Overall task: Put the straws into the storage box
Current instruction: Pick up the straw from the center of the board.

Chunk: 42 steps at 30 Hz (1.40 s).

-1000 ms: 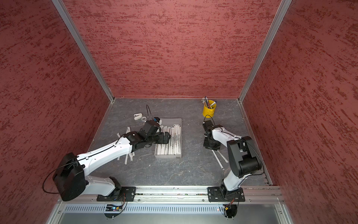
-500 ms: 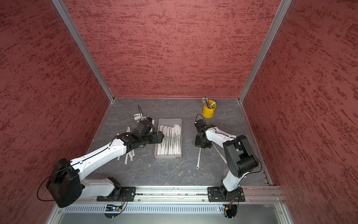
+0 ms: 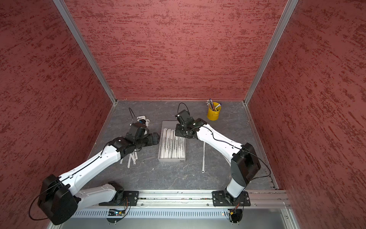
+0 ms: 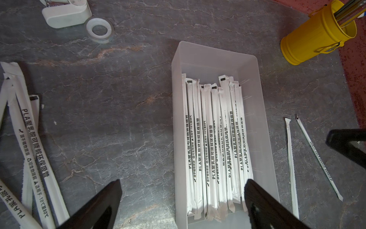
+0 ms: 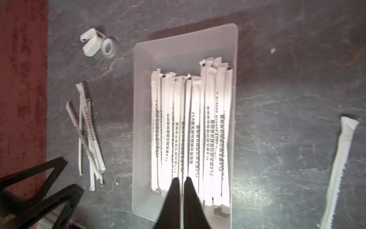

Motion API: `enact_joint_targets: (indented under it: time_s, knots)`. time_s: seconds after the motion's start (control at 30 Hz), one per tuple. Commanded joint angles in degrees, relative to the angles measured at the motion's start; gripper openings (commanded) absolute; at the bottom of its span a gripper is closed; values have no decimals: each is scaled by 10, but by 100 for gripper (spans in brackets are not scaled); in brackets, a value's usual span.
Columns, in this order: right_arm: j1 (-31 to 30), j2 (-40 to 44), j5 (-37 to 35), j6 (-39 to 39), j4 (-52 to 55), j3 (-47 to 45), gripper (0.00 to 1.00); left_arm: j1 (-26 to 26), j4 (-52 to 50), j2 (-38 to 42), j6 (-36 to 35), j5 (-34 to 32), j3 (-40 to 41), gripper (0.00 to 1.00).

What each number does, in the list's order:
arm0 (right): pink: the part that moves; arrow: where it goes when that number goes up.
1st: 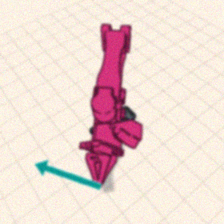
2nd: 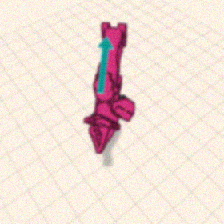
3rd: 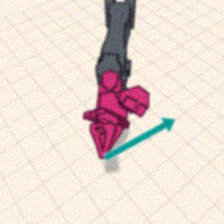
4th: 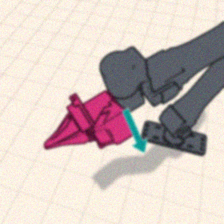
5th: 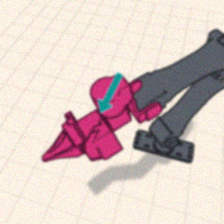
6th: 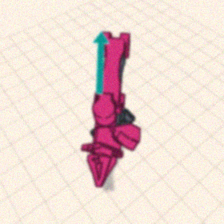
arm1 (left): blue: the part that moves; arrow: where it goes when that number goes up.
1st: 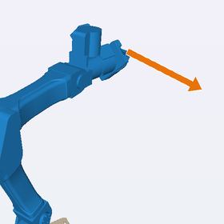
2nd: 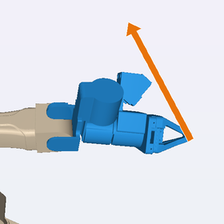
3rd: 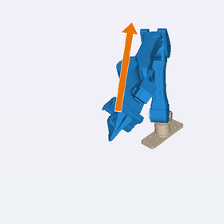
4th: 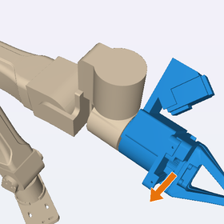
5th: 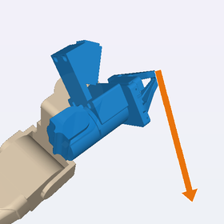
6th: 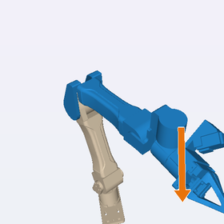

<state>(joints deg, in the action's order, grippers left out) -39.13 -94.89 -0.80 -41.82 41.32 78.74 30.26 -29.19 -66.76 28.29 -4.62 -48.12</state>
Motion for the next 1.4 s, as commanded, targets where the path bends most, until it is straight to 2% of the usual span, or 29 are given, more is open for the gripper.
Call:
enact_joint_targets:
  time_s: [0.0,0.1,0.3,0.63,0.97,1.17,1.37]
  knots:
    - [45,24,-61,-21,55,-69,26,0,-9,21,10,10,19,99]
    - [79,63,-66,-5,81,-135,37,10,1,24,12,16,33,98]
    - [109,92,-36,14,80,-238,42,36,20,-11,15,17,18,98]
    - [107,55,4,3,7,-284,30,69,34,-50,18,7,1,98]
    - [103,25,-11,19,-13,-291,14,73,35,-44,21,0,12,98]
    - [79,37,-37,39,15,-256,8,68,24,-33,10,-13,11,99]
    - [28,69,-62,43,96,-143,4,34,5,4,0,-18,22,99]
